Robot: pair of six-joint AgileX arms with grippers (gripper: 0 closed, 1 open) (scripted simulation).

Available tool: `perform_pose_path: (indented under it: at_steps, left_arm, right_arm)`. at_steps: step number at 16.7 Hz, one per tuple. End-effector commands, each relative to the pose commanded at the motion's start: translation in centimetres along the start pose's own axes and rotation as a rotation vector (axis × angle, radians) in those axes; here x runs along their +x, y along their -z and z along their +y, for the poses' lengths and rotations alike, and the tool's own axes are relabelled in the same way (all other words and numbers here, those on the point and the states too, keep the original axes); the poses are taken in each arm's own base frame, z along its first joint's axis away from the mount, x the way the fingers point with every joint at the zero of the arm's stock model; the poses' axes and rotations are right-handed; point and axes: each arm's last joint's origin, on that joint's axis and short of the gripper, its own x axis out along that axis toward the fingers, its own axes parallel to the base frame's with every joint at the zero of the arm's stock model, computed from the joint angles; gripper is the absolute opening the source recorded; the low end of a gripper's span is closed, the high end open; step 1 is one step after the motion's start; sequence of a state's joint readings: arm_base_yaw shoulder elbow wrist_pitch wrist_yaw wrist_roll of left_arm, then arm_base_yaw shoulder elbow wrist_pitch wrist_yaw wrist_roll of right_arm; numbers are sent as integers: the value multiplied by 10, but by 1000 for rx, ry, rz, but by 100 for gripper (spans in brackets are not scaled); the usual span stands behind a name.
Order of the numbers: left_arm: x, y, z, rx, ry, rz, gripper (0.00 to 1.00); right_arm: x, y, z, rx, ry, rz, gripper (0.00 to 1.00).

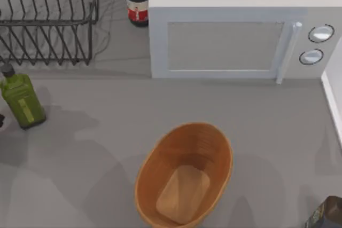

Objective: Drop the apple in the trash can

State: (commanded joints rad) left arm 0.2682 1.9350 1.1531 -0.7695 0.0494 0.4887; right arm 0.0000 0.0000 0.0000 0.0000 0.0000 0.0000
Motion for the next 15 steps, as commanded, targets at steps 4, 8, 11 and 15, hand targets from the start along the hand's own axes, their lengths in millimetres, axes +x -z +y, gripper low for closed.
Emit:
perform_pose_path:
  at_steps: [4, 8, 11, 15]
  left_arm:
    - [-17, 12, 10, -35, 33, 22, 0]
    - [-46, 9, 17, -39, 53, 45, 0]
    - [-80, -2, 14, -24, 34, 37, 0]
    - [-130, -15, -1, 8, -14, -11, 0]
  right_arm:
    - [0, 0, 0, 0, 0, 0, 100]
    - [0, 0, 0, 0, 0, 0, 100]
    - [0, 0, 0, 0, 0, 0, 100]
    - [0, 0, 0, 0, 0, 0, 100]
